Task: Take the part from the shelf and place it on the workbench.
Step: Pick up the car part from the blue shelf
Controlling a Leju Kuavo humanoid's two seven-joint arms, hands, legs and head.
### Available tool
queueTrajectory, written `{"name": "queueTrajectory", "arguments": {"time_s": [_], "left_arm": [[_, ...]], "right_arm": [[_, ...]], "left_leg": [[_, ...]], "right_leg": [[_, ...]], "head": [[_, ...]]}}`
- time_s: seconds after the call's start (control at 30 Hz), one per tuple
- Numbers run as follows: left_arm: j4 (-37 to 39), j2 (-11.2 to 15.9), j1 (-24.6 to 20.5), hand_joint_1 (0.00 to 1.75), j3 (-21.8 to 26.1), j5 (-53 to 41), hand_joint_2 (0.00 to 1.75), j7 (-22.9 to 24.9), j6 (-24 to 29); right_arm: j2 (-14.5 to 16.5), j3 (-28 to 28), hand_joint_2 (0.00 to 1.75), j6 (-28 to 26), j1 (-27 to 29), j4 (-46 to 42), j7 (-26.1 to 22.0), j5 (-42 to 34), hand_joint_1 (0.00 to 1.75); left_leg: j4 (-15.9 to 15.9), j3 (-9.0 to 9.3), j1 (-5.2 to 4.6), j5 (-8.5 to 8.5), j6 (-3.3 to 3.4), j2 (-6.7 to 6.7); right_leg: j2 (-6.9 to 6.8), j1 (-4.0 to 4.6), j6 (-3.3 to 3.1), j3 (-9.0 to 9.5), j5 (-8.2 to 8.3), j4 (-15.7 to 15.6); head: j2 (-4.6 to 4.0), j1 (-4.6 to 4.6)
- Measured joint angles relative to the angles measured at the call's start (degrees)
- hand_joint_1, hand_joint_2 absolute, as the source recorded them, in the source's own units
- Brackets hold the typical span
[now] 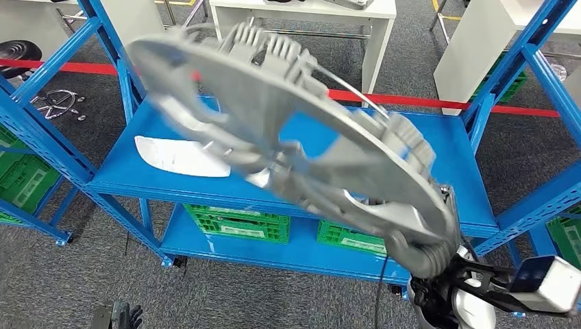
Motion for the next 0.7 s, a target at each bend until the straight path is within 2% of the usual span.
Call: {"name": "queueTrajectory", "arguments": {"time_s": [0.03,0.07,0.1,0.13,0.23,0.3,0.33,0.4,0.43,0.47,0.5,0.57,0.6,0.63,0.7], "left_arm": [[0.0,0.03,-0.01,0.0,0.04,0.0,0.0,0.0,-0.09],[0.0,0.08,-0.03,0.0,0.08,0.0,0.0,0.0,-0.16],[0.0,0.15,-0.05,0.0,0.11,0.0,0.0,0.0,-0.2],[0.0,0.22,-0.05,0.0,0.15,0.0,0.0,0.0,-0.23],[0.0,0.49,-0.07,0.0,0.28,0.0,0.0,0.0,-0.32],[0.0,0.72,-0.09,0.0,0.35,0.0,0.0,0.0,-0.76],[0.0,0.83,-0.09,0.0,0.39,0.0,0.0,0.0,-1.06],[0.0,0.91,0.0,0.0,0.47,0.0,0.0,0.0,-1.57],[0.0,0.9,0.11,0.0,0.5,0.0,0.0,0.0,-1.78],[0.0,0.87,0.22,0.0,0.54,0.0,0.0,0.01,-1.94],[0.0,0.85,0.33,0.0,0.61,0.0,0.0,0.01,-2.11],[0.0,0.85,0.6,0.0,0.99,0.0,0.0,0.02,-2.53],[0.0,0.83,0.82,0.0,1.26,0.0,0.0,0.02,-2.82],[0.0,0.81,1.19,0.0,1.55,0.0,0.0,0.02,-3.16],[0.0,0.68,2.48,0.0,2.13,0.0,0.0,0.22,-3.73]], "right_arm": [[-0.47,0.65,1.75,1.23,-0.28,-0.25,-0.04,-1.77,1.5],[-0.86,1.21,1.75,1.89,-0.57,-0.51,-0.06,-2.71,1.5],[-1.14,1.66,1.75,2.12,-0.78,-0.73,-0.06,-3.09,1.5],[-1.39,1.98,1.75,2.21,-0.91,-0.87,-0.06,-3.21,1.5],[-1.96,2.58,1.75,2.92,-0.99,-1.0,0.06,-4.34,1.5],[-2.5,3.29,1.75,5.93,-1.15,-1.07,0.75,-8.59,1.5],[-2.84,3.91,1.75,8.26,-1.31,-1.13,1.3,-11.72,1.5],[-3.54,5.63,1.75,12.83,-1.84,-1.4,2.45,-17.51,1.5],[-3.85,6.56,1.75,14.51,-2.2,-1.56,3.03,-19.7,1.5],[-4.15,7.45,1.75,15.7,-2.59,-1.74,3.61,-21.27,1.5],[-4.41,8.18,1.75,16.41,-2.99,-1.9,4.16,-22.19,1.5],[-4.94,9.29,1.75,17.27,-3.77,-2.13,5.16,-22.73,1.5],[-5.2,9.64,1.75,17.58,-4.1,-2.2,5.62,-22.67,1.5],[-5.45,9.9,1.75,17.89,-4.38,-2.24,6.0,-22.6,1.5],[-5.83,10.16,1.75,18.43,-4.59,-2.35,6.28,-22.6,1.5]], "left_leg": [[0.18,0.01,0.03,-0.1,-0.15,-0.07],[0.5,-0.08,-0.07,-0.3,-0.41,-0.12],[0.84,-0.21,-0.17,-0.51,-0.7,-0.17],[1.12,-0.35,-0.26,-0.69,-0.97,-0.19],[1.41,-0.66,-0.05,-0.89,-1.57,-0.17],[3.62,-1.62,0.23,-2.6,-2.2,-0.13],[6.44,-2.8,0.37,-4.39,-2.54,-0.1],[14.25,-5.97,0.54,-8.31,-2.98,-0.07],[17.24,-7.17,0.57,-9.35,-3.07,-0.06],[18.27,-7.49,0.58,-9.31,-3.04,-0.06],[16.89,-6.66,0.58,-8.2,-2.93,-0.06],[8.79,-2.34,0.48,-4.68,-2.33,-0.09],[4.97,-0.35,0.33,-3.36,-2.03,-0.08],[2.44,0.93,0.14,-2.64,-1.75,-0.08],[1.43,1.28,-0.26,-2.25,-1.36,-0.05]], "right_leg": [[-0.07,-0.1,0.49,1.94,1.67,-4.07],[-0.14,-0.12,0.7,3.95,3.1,-8.22],[-0.16,-0.13,0.57,5.51,4.14,-11.39],[-0.16,-0.05,0.23,6.39,4.64,-13.16],[-0.02,0.14,-1.01,6.62,4.93,-13.66],[-0.04,-0.09,-1.51,6.71,5.18,-13.77],[-0.05,-0.2,-1.68,6.74,5.3,-13.79],[-0.07,-0.13,-1.82,6.7,5.42,-13.74],[-0.06,-0.09,-1.86,6.69,5.45,-13.72],[-0.05,-0.06,-1.86,6.71,5.45,-13.72],[-0.04,-0.01,-1.85,6.75,5.45,-13.72],[-0.02,0.09,-1.76,6.86,5.52,-13.74],[-0.01,0.22,-1.62,6.86,5.61,-13.74],[-0.02,0.28,-1.41,6.81,5.74,-13.75],[-0.02,0.3,-0.81,6.68,6.12,-13.87]], "head": [[0.0,0.01],[0.0,0.02],[0.0,-0.01],[0.0,-0.03],[0.0,-0.04],[0.0,-0.11],[0.0,-0.15],[0.0,-0.2],[0.0,-0.2],[0.0,-0.09],[0.0,0.02],[0.0,0.2],[0.0,0.17],[0.0,0.15],[0.0,0.12]]}}
